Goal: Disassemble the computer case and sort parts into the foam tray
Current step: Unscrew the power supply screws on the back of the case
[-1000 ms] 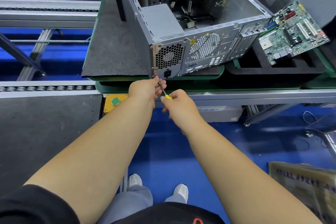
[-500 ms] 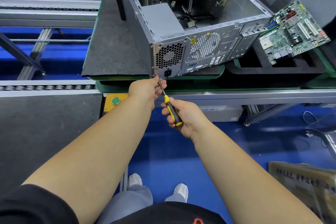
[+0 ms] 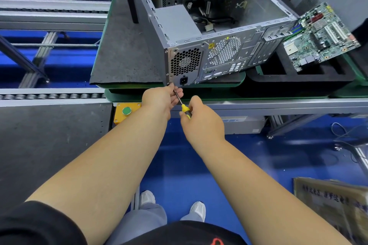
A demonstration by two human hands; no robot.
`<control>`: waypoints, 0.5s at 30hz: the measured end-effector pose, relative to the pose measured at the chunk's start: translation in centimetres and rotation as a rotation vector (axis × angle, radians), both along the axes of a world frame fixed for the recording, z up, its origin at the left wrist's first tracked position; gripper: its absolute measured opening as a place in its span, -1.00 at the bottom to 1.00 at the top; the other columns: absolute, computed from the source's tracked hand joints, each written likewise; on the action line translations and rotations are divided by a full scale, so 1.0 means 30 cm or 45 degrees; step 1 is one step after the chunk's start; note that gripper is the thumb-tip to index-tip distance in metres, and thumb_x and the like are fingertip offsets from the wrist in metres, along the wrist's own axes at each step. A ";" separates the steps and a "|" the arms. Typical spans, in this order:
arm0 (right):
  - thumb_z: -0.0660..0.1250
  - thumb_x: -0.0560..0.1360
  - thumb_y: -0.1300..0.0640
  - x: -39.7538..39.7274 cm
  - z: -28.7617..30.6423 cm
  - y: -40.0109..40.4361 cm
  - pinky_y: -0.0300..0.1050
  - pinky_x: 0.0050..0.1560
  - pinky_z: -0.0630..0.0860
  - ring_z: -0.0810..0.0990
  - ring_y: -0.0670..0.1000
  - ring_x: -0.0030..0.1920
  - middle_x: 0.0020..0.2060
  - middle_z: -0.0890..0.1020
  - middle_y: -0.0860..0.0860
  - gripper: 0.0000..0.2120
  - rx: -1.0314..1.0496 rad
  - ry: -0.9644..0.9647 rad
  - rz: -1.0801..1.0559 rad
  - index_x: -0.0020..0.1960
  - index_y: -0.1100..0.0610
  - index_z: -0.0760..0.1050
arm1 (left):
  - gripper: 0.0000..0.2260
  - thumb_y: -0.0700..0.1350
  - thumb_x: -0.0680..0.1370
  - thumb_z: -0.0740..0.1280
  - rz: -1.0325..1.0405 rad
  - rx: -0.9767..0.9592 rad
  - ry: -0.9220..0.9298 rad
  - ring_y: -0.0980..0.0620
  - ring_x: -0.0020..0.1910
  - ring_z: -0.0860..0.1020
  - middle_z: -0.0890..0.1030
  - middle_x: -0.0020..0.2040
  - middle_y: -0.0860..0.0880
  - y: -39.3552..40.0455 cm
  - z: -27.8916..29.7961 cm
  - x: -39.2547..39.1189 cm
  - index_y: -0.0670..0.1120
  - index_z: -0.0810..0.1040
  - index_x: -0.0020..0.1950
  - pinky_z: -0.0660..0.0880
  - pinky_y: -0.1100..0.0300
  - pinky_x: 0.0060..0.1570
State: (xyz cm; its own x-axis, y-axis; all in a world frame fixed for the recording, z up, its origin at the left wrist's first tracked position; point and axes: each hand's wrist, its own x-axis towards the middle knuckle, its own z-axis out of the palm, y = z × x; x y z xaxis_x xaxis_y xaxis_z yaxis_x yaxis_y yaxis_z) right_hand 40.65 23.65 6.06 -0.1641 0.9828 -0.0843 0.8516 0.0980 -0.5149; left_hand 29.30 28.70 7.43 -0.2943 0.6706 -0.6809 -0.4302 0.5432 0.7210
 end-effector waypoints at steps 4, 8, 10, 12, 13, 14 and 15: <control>0.26 0.59 -0.01 -0.008 -0.008 0.003 -0.16 -0.47 0.14 0.40 0.00 -0.35 -0.22 0.51 -0.06 -0.75 0.098 -0.089 0.016 -0.06 0.01 0.18 | -0.74 -0.08 0.67 0.19 0.000 -0.014 0.002 0.18 -0.30 0.55 0.60 0.02 -0.04 0.007 0.000 0.000 -0.10 0.49 -0.20 0.45 0.40 -0.34; 0.29 0.56 -0.08 -0.002 -0.003 0.026 -0.10 -0.34 0.34 0.46 -0.06 -0.30 -0.25 0.55 -0.08 -0.78 -0.328 0.332 -0.115 -0.03 0.05 0.35 | -0.71 -0.09 0.68 0.15 -0.016 -0.028 -0.009 0.21 -0.39 0.53 0.58 -0.17 0.03 0.014 0.007 0.002 -0.09 0.45 -0.22 0.39 0.41 -0.41; 0.23 0.59 -0.13 -0.001 0.007 0.041 -0.10 -0.28 0.39 0.47 -0.02 -0.31 -0.27 0.62 -0.03 -0.74 -0.608 0.601 -0.211 -0.02 0.07 0.47 | -0.71 -0.10 0.69 0.13 -0.017 -0.020 -0.013 0.21 -0.35 0.51 0.55 -0.23 0.03 0.013 0.013 0.004 -0.09 0.43 -0.22 0.38 0.39 -0.40; 0.13 0.64 -0.15 0.004 0.007 0.043 -0.15 -0.34 0.37 0.44 -0.03 -0.39 -0.38 0.63 0.00 -0.62 -0.860 0.848 -0.295 -0.06 0.11 0.55 | -0.71 -0.11 0.69 0.13 -0.018 -0.024 -0.003 0.19 -0.30 0.52 0.58 -0.15 0.01 0.009 0.016 0.006 -0.10 0.44 -0.21 0.40 0.36 -0.36; 0.10 0.66 -0.14 0.009 0.003 0.039 -0.18 -0.39 0.35 0.42 -0.05 -0.44 -0.41 0.63 0.01 -0.58 -0.957 0.985 -0.337 -0.08 0.13 0.56 | -0.72 -0.12 0.68 0.14 -0.015 -0.026 0.001 0.16 -0.24 0.57 0.60 -0.07 -0.02 0.006 0.016 0.007 -0.11 0.45 -0.21 0.41 0.35 -0.34; 0.08 0.67 -0.12 0.013 -0.003 0.033 -0.21 -0.44 0.34 0.42 -0.05 -0.48 -0.42 0.63 0.02 -0.57 -1.025 1.107 -0.373 -0.08 0.14 0.57 | -0.73 -0.13 0.68 0.15 -0.009 -0.026 0.006 0.12 -0.12 0.62 0.61 0.02 -0.05 0.003 0.018 0.007 -0.11 0.45 -0.20 0.42 0.35 -0.32; 0.07 0.68 -0.09 0.015 -0.010 0.028 -0.23 -0.47 0.34 0.43 -0.05 -0.49 -0.41 0.63 0.04 -0.56 -1.071 1.202 -0.404 -0.08 0.16 0.58 | -0.73 -0.13 0.68 0.16 -0.001 -0.028 0.010 0.07 0.04 0.63 0.62 0.10 -0.08 0.001 0.019 0.007 -0.11 0.46 -0.20 0.43 0.35 -0.30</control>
